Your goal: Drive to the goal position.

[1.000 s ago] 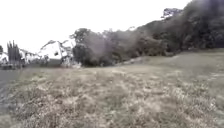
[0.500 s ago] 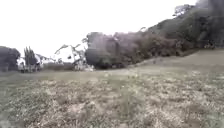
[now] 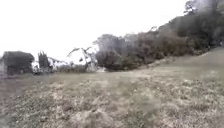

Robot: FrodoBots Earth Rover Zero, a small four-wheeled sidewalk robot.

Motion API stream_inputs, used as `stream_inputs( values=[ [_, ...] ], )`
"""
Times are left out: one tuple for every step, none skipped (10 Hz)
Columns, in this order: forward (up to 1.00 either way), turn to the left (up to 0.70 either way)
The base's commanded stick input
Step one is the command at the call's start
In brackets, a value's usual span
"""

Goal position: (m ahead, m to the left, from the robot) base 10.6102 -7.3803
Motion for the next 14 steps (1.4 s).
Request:
stream_inputs(
  values=[
    [0.5,0.03],
    [0.5,0.04],
    [0.5,0.03],
    [0.5,0.03],
    [0.5,0.04],
    [0.5,0.04],
    [0.5,0.04],
    [0.5,0.03],
    [0.5,0.04],
    [0.5,0.03],
    [0.5,0.04],
    [0.5,0.05],
    [0.5,0.09],
    [0.5,0.14]
  ],
)
